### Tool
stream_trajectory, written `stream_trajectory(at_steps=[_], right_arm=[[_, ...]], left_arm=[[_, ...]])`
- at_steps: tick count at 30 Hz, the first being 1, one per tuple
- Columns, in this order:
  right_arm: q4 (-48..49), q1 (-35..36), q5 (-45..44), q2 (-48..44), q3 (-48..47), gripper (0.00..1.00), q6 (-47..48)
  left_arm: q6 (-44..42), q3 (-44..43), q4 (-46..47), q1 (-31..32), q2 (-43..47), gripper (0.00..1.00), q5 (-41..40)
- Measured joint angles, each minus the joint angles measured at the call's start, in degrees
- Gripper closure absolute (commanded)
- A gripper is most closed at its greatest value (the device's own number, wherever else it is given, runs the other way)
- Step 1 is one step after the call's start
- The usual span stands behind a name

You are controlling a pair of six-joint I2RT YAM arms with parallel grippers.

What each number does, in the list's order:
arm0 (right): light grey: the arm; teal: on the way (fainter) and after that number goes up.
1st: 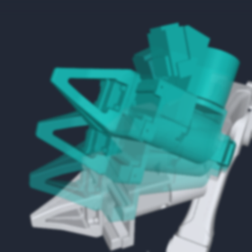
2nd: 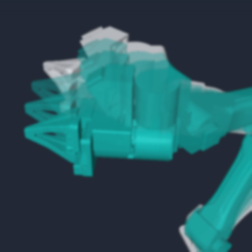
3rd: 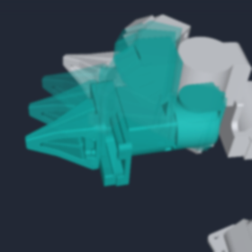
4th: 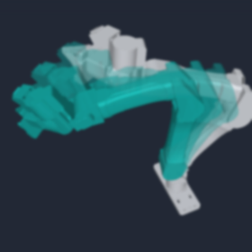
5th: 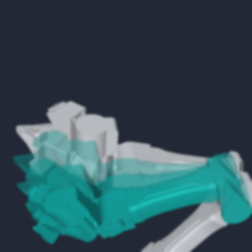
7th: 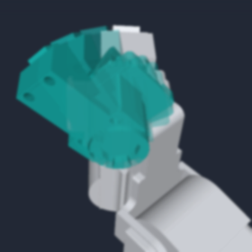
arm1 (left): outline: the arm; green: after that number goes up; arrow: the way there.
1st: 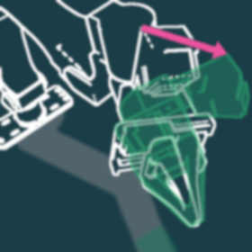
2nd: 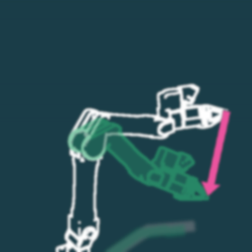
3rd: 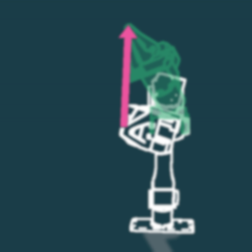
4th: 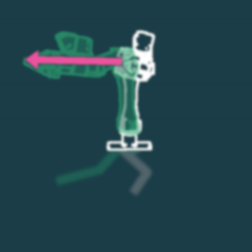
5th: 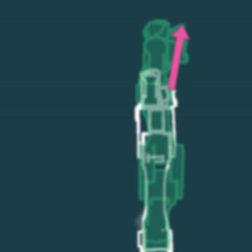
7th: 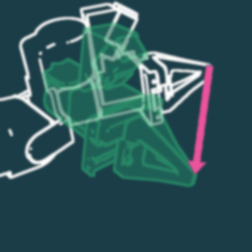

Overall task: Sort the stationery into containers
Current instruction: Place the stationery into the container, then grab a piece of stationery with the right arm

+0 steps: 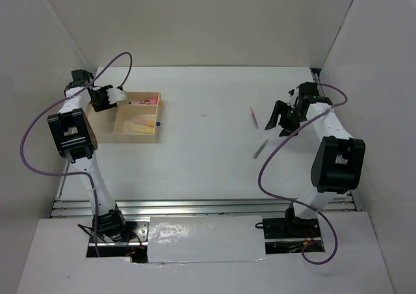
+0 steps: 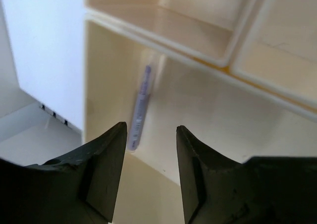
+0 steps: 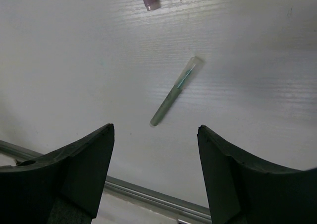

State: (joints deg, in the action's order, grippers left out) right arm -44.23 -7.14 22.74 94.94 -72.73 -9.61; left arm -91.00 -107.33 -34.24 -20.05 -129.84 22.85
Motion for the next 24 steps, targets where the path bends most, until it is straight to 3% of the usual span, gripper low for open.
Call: stream_trajectory(at_steps=[1, 2, 6, 7, 8, 12, 16, 24], right_arm=[[0.0, 0.0, -0.5, 0.1, 0.0, 0.26, -0.6], [0.0, 0.0, -1.2, 0.2, 0.0, 0.27, -1.3], [0.1, 0.4, -4.5, 0.3, 0.1, 0.34, -4.9], [0.1, 0.7, -6.2, 0.6, 0.1, 0.36, -6.1], [0.3, 1.4, -7.6, 1.0, 0.1, 0.37, -6.9], [0.4, 6.3, -13.3, 4.2, 0.1, 0.37, -9.8], [0.4, 11.8, -17.3, 8.3, 0.0, 0.40, -11.4], [-0.5, 15.2, -25.1, 14.1, -2.0, 0.45, -13.4]], left_arm=[[1.8, 0.0, 0.9, -0.1, 0.4, 0.42, 0.3], [4.4, 0.5, 2.3, -0.1, 1.1, 0.34, 0.4], [18.4, 5.5, 12.2, -0.2, 9.3, 0.31, 1.3], [23.0, 7.6, 15.6, -0.2, 12.9, 0.18, 1.6], [26.2, 9.3, 18.1, -0.2, 16.2, 0.16, 1.9], [41.1, 17.3, 28.4, -0.2, 33.0, 0.14, 3.9], [49.7, 22.1, 32.4, 0.3, 45.1, 0.13, 6.3], [57.2, 34.6, 30.0, 1.9, 55.7, 0.12, 9.1]])
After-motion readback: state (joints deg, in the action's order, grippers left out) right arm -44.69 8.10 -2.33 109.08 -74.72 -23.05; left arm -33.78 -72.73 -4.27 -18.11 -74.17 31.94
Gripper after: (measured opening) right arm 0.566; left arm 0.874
